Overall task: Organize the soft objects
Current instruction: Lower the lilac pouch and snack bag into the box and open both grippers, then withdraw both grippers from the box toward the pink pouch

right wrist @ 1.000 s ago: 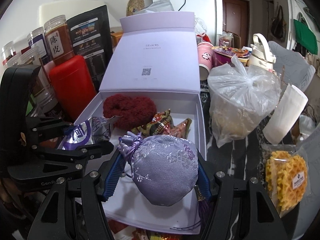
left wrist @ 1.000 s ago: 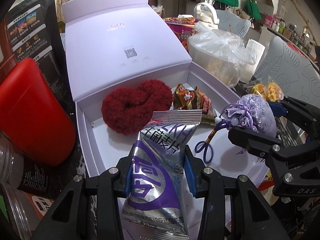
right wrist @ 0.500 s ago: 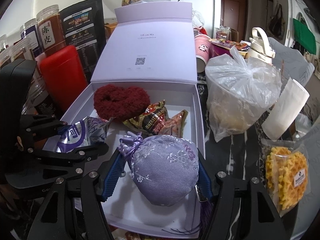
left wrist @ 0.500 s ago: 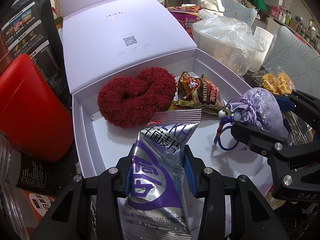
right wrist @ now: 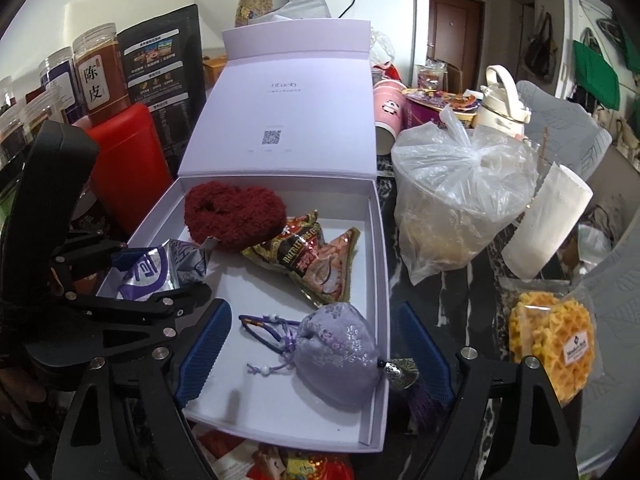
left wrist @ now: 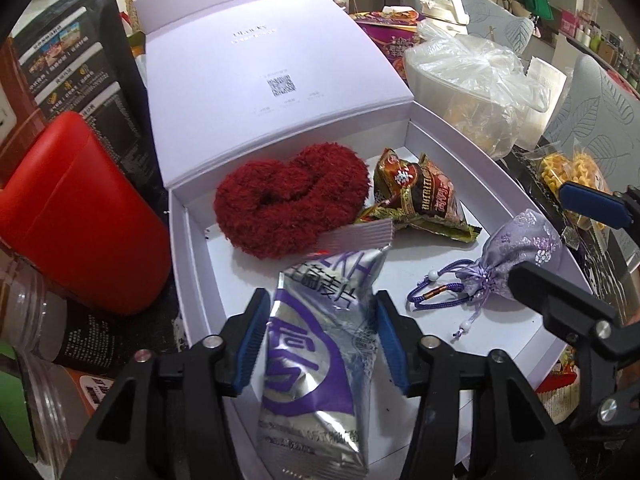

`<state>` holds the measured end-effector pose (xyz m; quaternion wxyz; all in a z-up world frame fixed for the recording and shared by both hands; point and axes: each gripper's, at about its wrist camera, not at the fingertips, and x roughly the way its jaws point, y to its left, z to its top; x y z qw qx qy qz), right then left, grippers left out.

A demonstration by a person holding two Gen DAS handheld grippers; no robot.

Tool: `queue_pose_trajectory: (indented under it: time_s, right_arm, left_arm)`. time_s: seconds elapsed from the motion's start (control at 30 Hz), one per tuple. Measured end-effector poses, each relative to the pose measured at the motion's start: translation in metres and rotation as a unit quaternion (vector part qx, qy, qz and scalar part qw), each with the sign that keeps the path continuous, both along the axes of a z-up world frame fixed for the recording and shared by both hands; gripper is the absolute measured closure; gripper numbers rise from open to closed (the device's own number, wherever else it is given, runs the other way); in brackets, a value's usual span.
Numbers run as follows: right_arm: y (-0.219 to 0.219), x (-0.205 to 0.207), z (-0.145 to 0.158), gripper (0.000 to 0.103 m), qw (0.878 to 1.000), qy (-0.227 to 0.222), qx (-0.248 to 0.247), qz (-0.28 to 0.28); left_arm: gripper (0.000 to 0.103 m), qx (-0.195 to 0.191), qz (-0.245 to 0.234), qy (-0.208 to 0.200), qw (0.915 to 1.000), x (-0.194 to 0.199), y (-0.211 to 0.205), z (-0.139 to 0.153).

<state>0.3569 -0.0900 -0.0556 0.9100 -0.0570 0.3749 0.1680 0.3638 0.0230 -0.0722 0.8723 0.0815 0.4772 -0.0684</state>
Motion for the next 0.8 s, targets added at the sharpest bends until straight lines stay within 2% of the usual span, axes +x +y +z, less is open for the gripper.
queue_pose_trajectory:
  time_s: [0.07,0.1,0.37,0.8]
  right_arm:
    - [-0.003,-0.002,0.004,0.017,1.0,-0.003,-0.001,-0.005]
    - [-0.004,-0.003,0.006,0.017,1.0,-0.005,-0.002,-0.008]
    - [-0.009,-0.016,0.025,0.017,1.0,-0.024,0.0,-0.017]
    - [-0.01,-0.052,0.079,0.017,0.996,-0.082,0.006,-0.02]
  left_arm:
    - [0.027,0.005,0.006,-0.007,0.9999,-0.002,0.001,0.004]
    - [0.026,0.005,0.007,-0.01,0.9999,-0.003,0.001,0.007]
    - [0.026,-0.005,0.012,-0.039,0.9991,-0.016,0.002,0.033]
    - [0.026,-0.02,0.018,-0.105,0.9941,-0.053,0.01,0.092]
